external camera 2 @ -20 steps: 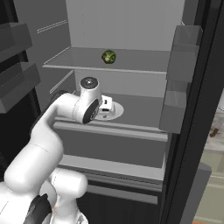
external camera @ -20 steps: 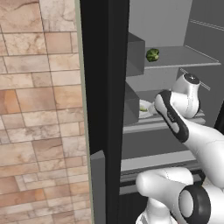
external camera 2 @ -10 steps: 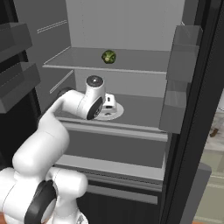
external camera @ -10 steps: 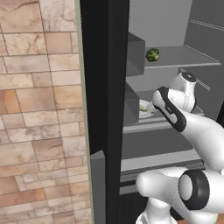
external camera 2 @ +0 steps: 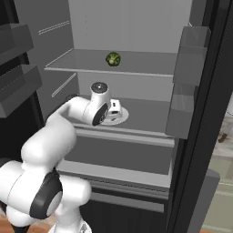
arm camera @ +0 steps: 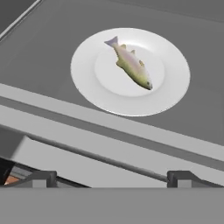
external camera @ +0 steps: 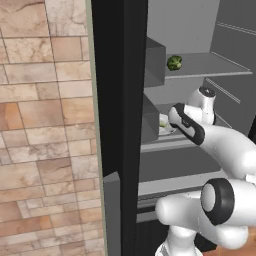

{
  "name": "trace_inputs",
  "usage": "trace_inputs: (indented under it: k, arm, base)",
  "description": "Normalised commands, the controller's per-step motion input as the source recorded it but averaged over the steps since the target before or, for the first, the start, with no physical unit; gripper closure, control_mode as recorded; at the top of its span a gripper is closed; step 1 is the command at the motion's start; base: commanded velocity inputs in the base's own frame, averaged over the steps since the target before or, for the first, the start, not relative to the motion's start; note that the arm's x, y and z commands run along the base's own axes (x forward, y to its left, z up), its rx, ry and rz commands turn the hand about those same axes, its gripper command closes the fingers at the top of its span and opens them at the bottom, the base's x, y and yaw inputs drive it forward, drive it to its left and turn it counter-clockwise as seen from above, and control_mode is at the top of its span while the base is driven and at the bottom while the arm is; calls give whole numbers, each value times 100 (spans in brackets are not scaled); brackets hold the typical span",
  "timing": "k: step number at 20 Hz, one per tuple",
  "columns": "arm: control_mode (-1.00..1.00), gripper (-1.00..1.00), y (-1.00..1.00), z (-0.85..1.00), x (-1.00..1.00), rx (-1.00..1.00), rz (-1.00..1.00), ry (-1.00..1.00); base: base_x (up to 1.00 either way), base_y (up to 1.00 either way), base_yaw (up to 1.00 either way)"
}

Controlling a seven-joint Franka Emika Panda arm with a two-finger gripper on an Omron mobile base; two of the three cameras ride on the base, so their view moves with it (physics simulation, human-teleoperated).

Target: Retrieve the fish from the fridge and place it on the cutting board.

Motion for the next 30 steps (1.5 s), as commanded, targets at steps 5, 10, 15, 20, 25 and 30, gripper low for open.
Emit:
trace_inputs:
  k: [5, 10, 15, 20, 25, 30]
  arm:
    - [-100, -100, 0, -2, 33, -1, 0, 0]
    - [-100, -100, 0, -1, 40, 0, 0, 0]
    - [-100, -100, 0, -11, 36, 0, 0, 0]
    - [-100, -100, 0, -17, 30, 0, 0, 0]
    - [-100, -100, 0, -22, 27, 0, 0, 0]
    - [-100, -100, 0, -19, 27, 0, 0, 0]
  base:
    - [0, 0, 0]
    - [0, 0, 0]
    - [0, 0, 0]
    - [0, 0, 0]
    - [0, 0, 0]
    - [0, 0, 0]
